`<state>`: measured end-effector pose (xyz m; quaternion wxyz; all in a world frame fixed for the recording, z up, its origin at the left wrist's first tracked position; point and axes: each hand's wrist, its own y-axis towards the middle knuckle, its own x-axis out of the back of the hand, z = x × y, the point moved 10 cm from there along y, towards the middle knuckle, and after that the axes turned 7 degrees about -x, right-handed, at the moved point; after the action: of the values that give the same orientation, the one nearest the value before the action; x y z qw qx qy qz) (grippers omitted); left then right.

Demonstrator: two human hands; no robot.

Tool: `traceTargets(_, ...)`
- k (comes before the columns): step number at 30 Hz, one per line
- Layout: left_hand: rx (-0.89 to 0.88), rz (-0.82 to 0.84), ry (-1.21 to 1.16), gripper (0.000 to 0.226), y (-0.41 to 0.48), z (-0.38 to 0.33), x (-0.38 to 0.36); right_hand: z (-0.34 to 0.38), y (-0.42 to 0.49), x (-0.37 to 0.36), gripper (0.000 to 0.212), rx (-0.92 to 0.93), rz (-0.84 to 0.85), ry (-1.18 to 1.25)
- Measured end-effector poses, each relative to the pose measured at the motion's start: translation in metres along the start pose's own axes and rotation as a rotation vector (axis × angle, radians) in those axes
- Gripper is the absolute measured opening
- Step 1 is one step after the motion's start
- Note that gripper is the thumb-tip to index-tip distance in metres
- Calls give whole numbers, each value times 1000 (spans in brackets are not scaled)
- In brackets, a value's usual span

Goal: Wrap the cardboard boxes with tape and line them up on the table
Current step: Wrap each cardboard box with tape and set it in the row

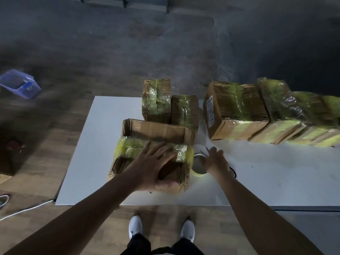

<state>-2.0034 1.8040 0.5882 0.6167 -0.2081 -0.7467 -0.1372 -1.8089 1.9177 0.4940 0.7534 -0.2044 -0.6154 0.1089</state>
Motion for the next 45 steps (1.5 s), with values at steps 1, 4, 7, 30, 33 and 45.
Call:
traceTargets(1, 1, 4, -31, 92, 0, 1, 0, -6, -2, -12, 54, -16, 74, -42)
traceTargets(4, 38, -12, -191, 79, -2, 8, 2, -12, -2, -25, 48, -4, 128, -39)
traceTargets(7, 90, -70, -305, 61, -2, 12, 9, -24, 0, -22, 34, -140, 186, 336)
traceTargets(30, 737, -485, -1295, 23, -14, 86, 75, 157, -132, 144, 42, 952, -489, 137)
traceTargets(33, 741, -505, -1277, 21, -22, 90, 78, 175, -148, 139, 47, 1033, -543, 60)
traceTargets(45, 846, -548, -1396, 21, -45, 106, 60, 202, -160, 136, 56, 1075, -516, 54)
